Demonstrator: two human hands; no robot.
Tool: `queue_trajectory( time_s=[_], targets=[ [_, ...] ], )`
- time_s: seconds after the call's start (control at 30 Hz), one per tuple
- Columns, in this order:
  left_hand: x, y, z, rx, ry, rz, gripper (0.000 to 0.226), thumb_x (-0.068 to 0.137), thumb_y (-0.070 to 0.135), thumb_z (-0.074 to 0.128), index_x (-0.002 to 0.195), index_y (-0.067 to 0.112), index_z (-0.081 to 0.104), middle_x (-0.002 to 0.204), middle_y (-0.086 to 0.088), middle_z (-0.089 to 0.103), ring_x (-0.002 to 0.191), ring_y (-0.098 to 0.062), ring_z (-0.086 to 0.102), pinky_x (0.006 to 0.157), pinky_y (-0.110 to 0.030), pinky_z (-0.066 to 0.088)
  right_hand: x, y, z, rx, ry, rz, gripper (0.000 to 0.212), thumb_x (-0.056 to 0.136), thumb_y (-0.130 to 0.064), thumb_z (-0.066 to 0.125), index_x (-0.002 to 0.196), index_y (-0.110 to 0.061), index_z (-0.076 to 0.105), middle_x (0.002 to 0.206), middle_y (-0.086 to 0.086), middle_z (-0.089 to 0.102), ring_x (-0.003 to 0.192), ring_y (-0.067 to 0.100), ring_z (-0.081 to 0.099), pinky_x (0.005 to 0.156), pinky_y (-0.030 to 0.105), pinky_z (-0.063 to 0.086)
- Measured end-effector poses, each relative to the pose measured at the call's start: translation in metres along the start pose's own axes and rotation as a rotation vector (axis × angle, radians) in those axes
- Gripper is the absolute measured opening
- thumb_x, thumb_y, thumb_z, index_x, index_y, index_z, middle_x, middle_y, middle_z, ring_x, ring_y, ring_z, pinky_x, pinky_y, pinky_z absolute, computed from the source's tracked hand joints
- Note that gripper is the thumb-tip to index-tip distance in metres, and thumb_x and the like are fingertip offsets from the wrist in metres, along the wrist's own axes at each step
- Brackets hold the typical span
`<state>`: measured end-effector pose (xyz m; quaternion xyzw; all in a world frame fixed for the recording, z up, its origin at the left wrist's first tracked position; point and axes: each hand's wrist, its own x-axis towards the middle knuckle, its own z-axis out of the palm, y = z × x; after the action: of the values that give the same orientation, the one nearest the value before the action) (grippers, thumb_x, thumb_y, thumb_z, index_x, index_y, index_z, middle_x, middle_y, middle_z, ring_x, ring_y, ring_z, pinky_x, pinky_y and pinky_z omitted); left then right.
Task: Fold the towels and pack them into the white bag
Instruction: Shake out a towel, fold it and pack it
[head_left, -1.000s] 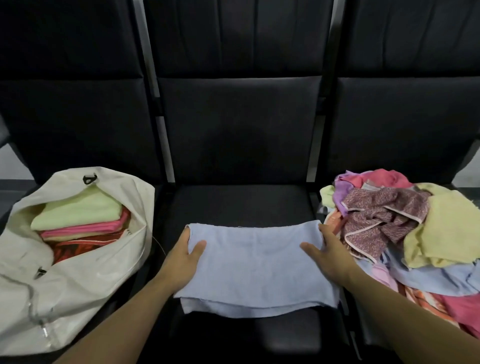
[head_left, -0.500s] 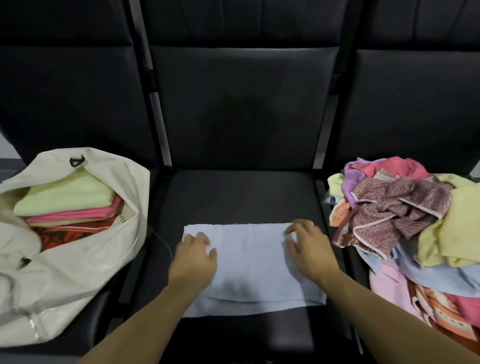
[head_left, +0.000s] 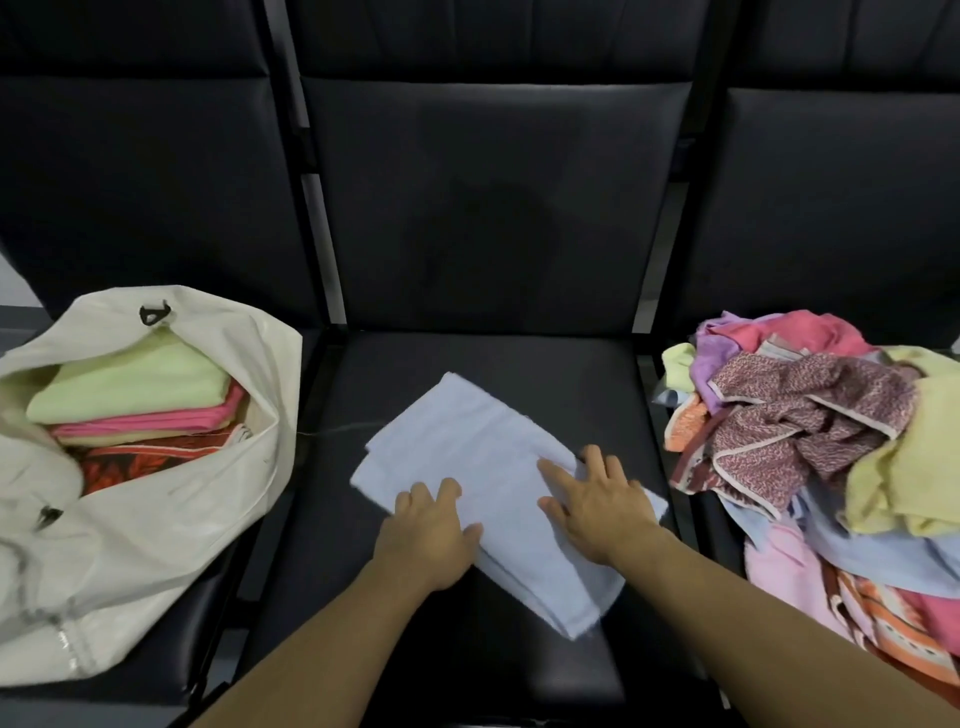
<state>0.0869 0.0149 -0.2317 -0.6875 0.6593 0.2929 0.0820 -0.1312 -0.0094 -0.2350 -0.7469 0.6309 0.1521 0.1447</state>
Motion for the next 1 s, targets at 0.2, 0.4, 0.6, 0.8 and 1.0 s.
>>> queue_trajectory(
  time_s=[0.2,0.4,0.6,0.8,1.0],
  targets=[
    [0.021,0.0,0.003,0.037,0.0,0.083,0.069,0.106,0.051,0.031,0.163,0.033,-0.003,0.17,-0.001,-0.013,0.156,-0.025,-0.011,0.127,-0.048,-0.003,-0.023,-0.013,0.003,0.222,-0.109,0.082,0.055,0.101,-0.057,0.037,0.149,-0.033,0.025,0.143,0.01,0.015,0.117,0.036,0.048,0.095,0.045,0.047],
    [0.019,0.008,-0.008,-0.092,0.099,0.247,0.046,0.101,0.047,0.049,0.146,0.034,0.047,0.152,0.005,0.035,0.144,-0.016,0.027,0.116,-0.032,0.03,-0.028,0.001,-0.002,0.264,0.066,-0.209,0.043,0.091,-0.063,0.058,0.123,-0.035,0.06,0.127,-0.006,0.04,0.117,0.016,0.037,0.1,0.031,0.043],
    [-0.018,0.014,-0.004,-0.067,-0.338,0.449,0.021,0.081,0.045,0.077,0.097,0.033,0.071,0.092,0.016,0.065,0.088,-0.007,0.064,0.084,-0.03,0.056,-0.039,0.022,0.003,0.248,-0.2,-0.45,0.042,0.07,-0.062,0.08,0.096,-0.032,0.066,0.101,-0.013,0.054,0.101,0.007,0.044,0.088,0.028,0.047],
    [-0.023,0.012,0.018,0.082,-0.246,0.493,0.033,0.076,0.047,0.082,0.098,0.032,0.064,0.101,0.012,0.054,0.096,-0.014,0.058,0.089,-0.032,0.051,-0.042,0.028,0.019,0.088,-0.127,-0.55,0.046,0.072,-0.056,0.079,0.106,-0.034,0.058,0.112,-0.01,0.045,0.109,0.013,0.039,0.089,0.029,0.044],
    [-0.018,0.007,0.023,0.042,-0.208,0.491,0.029,0.076,0.048,0.082,0.093,0.031,0.065,0.095,0.015,0.054,0.091,-0.012,0.057,0.082,-0.031,0.051,-0.043,0.028,0.021,0.169,-0.103,-0.528,0.03,0.079,-0.052,0.077,0.099,-0.034,0.065,0.108,-0.012,0.046,0.105,0.01,0.04,0.087,0.027,0.044]
  ],
)
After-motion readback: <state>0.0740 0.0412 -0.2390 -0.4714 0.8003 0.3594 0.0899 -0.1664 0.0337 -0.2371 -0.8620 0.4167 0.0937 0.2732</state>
